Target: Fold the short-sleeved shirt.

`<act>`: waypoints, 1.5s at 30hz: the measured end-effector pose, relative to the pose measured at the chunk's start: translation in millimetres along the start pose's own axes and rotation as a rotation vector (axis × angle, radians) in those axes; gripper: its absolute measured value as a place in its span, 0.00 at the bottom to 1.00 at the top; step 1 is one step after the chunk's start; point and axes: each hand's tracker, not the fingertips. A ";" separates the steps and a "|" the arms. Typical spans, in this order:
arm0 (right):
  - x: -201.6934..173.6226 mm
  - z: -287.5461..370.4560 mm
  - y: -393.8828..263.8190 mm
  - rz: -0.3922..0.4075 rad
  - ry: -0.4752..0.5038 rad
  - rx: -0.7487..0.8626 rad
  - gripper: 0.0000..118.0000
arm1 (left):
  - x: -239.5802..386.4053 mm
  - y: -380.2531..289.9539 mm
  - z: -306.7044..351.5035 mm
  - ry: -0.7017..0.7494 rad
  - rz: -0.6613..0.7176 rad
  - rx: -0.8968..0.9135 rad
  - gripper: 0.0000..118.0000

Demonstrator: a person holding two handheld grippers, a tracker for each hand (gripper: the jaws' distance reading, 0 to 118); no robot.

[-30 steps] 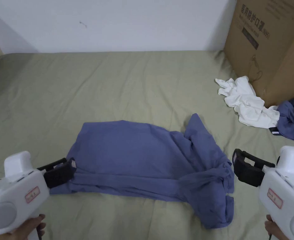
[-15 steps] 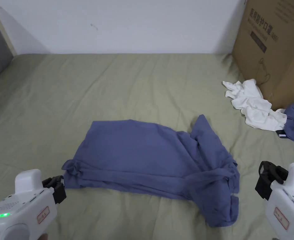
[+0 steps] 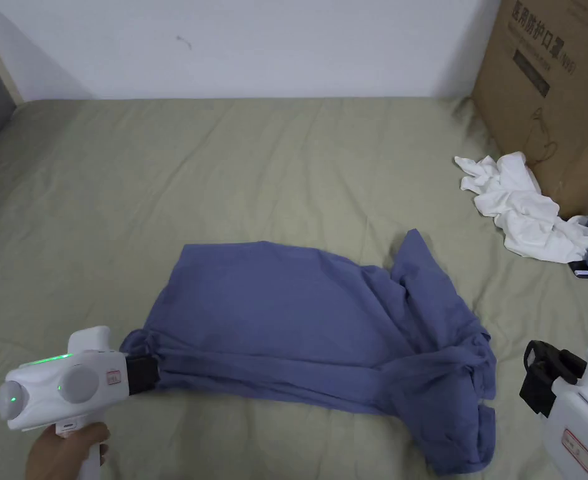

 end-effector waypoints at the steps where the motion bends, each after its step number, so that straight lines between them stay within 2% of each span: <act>1: 1.2 -2.5 -1.8 -0.001 -0.002 -0.010 0.04 | -0.7 0.7 -5.3 0.001 0.011 0.001 0.81; 4: 4.2 -11.4 -6.6 -0.003 -0.017 -0.036 0.04 | 2.0 2.9 -19.4 0.002 0.011 -0.033 0.79; 6: 7.4 -17.9 -10.6 -0.014 -0.022 -0.064 0.04 | 5.2 1.6 -26.8 -0.023 0.001 -0.063 0.55; 7: 9.1 -21.6 -13.2 -0.019 -0.028 -0.076 0.04 | 9.3 0.1 -28.1 -0.007 -0.011 -0.066 0.52; 8: 11.3 -25.7 -16.4 -0.025 -0.035 -0.092 0.04 | 12.0 -2.7 -23.7 0.012 -0.041 -0.042 0.42; 9: 13.3 -29.8 -20.0 -0.033 -0.043 -0.120 0.04 | 14.0 -3.6 -21.1 0.001 -0.062 -0.026 0.26; 10: 15.8 -35.1 -23.8 -0.043 -0.049 -0.156 0.04 | 15.5 -3.7 -19.6 -0.018 -0.073 -0.017 0.16; 11: 18.6 -41.6 -28.2 -0.057 -0.056 -0.191 0.06 | 16.9 -3.1 -19.1 -0.060 -0.071 -0.018 0.13; 13: 23.8 -56.4 -38.5 -0.094 -0.046 -0.276 0.22 | 17.6 -3.8 -16.1 -0.044 -0.071 -0.015 0.11; 15: 27.6 -72.1 -49.9 -0.115 -0.036 -0.357 0.63 | 18.0 -4.4 -8.0 -0.052 -0.065 0.020 0.11; 16: 28.2 -79.1 -56.0 -0.124 -0.027 -0.383 0.79 | 18.7 -5.2 1.7 -0.069 -0.047 0.039 0.11; 17: 28.2 -86.0 -62.5 -0.116 -0.028 -0.416 0.86 | 18.0 -4.9 6.9 -0.091 -0.029 0.045 0.11; 23: 18.0 -128.2 -80.6 -0.073 -0.017 -0.495 0.86 | 16.2 -5.7 27.3 -0.115 -0.002 0.059 0.11; 25: 13.9 -138.8 -83.1 -0.064 -0.016 -0.511 0.85 | 6.7 -2.6 14.0 -0.119 0.007 0.060 0.11; 27: 8.3 -144.9 -85.8 -0.050 -0.010 -0.522 0.75 | 5.6 -4.0 13.9 -0.125 0.018 0.057 0.11; 30: -4.1 -142.3 -89.1 0.050 -0.020 -0.505 0.60 | 7.8 -8.2 17.4 -0.130 0.030 0.049 0.11; 31: -5.7 -141.3 -89.0 0.055 -0.005 -0.503 0.51 | 7.5 -9.2 17.6 -0.132 0.033 0.048 0.11; 32: -7.5 -140.3 -88.9 0.056 0.016 -0.504 0.34 | 8.5 -10.6 19.4 -0.134 0.035 0.048 0.11; 33: -10.9 -138.0 -89.0 0.059 0.015 -0.500 0.22 | 8.7 -11.7 19.8 -0.134 0.036 0.047 0.11; 34: -12.8 -137.5 -89.4 0.061 0.025 -0.499 0.14 | 8.7 -13.2 20.2 -0.134 0.037 0.046 0.11; 36: -11.6 -136.2 -88.9 0.068 0.022 -0.489 0.11 | 8.3 -15.7 22.2 -0.138 0.045 0.047 0.11; 39: -1.3 -127.6 -83.7 -0.015 0.050 -0.462 0.09 | 5.9 -18.7 27.0 -0.152 0.071 0.053 0.11; 42: 0.6 -113.7 -75.7 0.007 0.049 -0.440 0.09 | 3.9 -21.4 34.5 -0.168 0.095 0.062 0.11; 45: 5.2 -96.4 -67.4 -0.020 0.063 -0.406 0.09 | 2.3 -27.9 45.6 -0.182 0.111 0.067 0.11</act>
